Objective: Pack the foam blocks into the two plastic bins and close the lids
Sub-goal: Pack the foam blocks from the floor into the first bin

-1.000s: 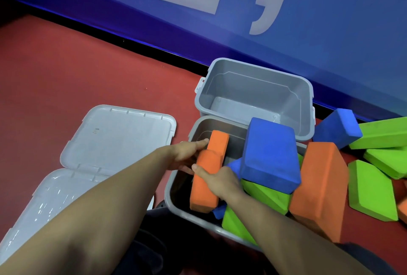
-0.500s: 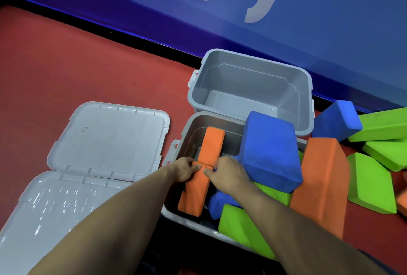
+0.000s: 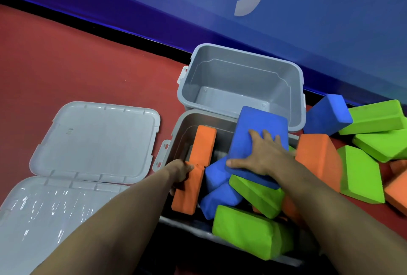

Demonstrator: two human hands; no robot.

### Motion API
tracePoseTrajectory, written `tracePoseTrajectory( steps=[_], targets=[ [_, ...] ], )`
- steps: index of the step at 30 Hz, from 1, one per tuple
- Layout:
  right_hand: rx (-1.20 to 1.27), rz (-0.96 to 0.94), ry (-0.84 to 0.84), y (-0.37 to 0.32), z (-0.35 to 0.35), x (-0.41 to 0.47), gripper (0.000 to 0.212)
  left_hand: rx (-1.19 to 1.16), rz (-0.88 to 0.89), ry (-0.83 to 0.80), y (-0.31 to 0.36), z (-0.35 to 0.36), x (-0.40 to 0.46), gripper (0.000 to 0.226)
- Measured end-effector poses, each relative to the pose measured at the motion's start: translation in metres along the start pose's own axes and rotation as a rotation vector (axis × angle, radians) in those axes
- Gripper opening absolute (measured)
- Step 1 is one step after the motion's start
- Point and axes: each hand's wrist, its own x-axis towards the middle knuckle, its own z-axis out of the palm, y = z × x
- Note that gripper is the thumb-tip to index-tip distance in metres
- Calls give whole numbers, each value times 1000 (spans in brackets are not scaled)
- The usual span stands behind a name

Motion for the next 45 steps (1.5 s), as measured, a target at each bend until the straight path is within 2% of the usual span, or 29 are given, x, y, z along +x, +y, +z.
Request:
tracePoseTrajectory(
  steps=[1,3,9,13,15,19,22,38,45],
  targets=[
    [-12,21,-84,4,9,3,144,0,-19,-18,2,0,-1,58],
    [-58,18,-139,6,22,6,152,38,8,-21,4,-1,0,61],
    [-48,11,-49,8,24,-5,145,-97,127,215,21,-2,14,82],
    [-59,-8,27,8,32,-7,140,-66,60,254,28,8,22,112],
    [-72,6,57,8,34,-7,136,-33,12,249,32,13,27,117],
    [-78,-4,76,9,36,-6,133,-23,-12,193,39,17,37,98],
    [-81,-7,79,10,37,-4,130,-3,-12,239,37,13,40,82],
    [-107,-4,85,6,37,-5,127,7,-33,364,38,14,17,62],
    [-103,-11,92,6,38,-5,125,24,-38,398,33,17,15,63]
  ],
)
